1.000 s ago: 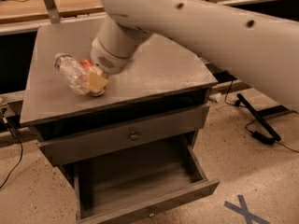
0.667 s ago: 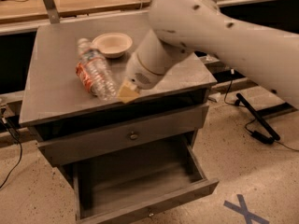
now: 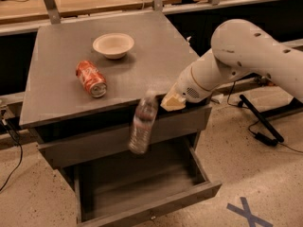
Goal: Place water bottle into middle drawer
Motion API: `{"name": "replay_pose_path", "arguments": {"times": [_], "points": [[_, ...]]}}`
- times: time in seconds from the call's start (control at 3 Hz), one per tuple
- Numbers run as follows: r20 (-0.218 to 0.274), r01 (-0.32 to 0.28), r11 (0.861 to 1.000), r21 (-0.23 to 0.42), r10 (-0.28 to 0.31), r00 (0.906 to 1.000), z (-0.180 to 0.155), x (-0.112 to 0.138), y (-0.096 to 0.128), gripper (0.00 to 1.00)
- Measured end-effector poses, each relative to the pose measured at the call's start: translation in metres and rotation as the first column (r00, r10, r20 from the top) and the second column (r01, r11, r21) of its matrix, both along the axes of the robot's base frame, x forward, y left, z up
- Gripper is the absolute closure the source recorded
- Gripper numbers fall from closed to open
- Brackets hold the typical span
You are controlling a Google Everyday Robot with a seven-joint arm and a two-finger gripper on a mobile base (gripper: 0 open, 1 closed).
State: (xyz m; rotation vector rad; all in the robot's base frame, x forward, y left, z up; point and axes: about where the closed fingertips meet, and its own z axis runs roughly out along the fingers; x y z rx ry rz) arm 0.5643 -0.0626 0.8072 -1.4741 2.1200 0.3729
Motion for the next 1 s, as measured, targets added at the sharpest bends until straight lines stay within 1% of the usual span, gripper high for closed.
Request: {"name": "replay_pose_path", "arguments": {"times": [0.33, 0.67, 1.0], "points": [[0.021, -0.028, 0.999, -0.018, 0.028, 0.9994, 0.004, 0.005, 0.001, 0.83], [0.037, -0.052, 0.997, -0.059, 0.054, 0.9979, 0.018, 0.003, 0.011, 0.59], [0.039, -0.056, 0.996, -0.064, 0.059, 0.9975, 0.019, 0.002, 0.013, 0.36]]}}
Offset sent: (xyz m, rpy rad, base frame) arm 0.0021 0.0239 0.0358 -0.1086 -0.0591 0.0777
